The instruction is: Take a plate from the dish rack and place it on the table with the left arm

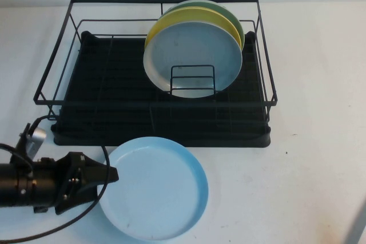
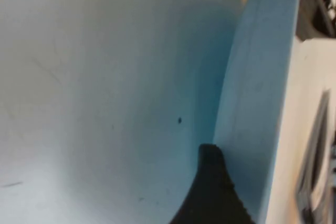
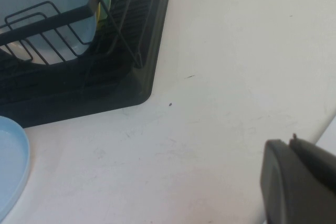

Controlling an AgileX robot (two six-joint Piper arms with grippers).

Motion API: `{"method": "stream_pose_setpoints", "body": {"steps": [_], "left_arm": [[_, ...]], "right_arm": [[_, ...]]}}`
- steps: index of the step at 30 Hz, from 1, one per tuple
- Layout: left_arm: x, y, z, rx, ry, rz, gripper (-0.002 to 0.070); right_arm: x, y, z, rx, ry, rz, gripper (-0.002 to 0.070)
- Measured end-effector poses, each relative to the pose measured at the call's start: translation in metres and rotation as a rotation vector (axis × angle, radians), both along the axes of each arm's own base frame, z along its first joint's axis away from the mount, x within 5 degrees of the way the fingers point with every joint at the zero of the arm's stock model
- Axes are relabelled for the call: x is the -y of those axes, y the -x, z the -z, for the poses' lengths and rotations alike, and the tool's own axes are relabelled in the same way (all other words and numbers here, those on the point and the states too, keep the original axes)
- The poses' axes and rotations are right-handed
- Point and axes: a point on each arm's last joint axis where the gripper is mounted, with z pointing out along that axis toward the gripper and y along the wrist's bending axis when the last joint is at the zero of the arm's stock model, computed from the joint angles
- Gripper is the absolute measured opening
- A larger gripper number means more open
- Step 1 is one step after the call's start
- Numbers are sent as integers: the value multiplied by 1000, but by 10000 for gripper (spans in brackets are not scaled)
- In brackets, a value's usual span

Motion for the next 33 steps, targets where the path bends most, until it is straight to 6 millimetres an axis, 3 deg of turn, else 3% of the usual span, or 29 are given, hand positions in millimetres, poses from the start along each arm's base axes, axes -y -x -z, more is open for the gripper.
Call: {"method": "stream_pose_setpoints", "body": {"steps": [10,12,16,19,23,28,33], "left_arm": [[-16,-16,-48,82,-275,83,398],[-18,-16,-63,136,-312,88,336],[-20,-10,-106,341,-411,117,96],[-20,8,-143,537,-485,95,25],[-20,45,-178,738,-613,76,4],[-21,91,-203,873,-734,35,1],[-11,131,-213,972,-724,35,0]], "right_arm": [[0,0,0,0,0,0,-20],[0,0,0,0,0,0,-20],[0,0,0,0,0,0,-20],[0,0,0,0,0,0,-20],[0,0,0,0,0,0,-20],[0,0,0,0,0,0,-20],[0,0,0,0,0,0,-20]]}}
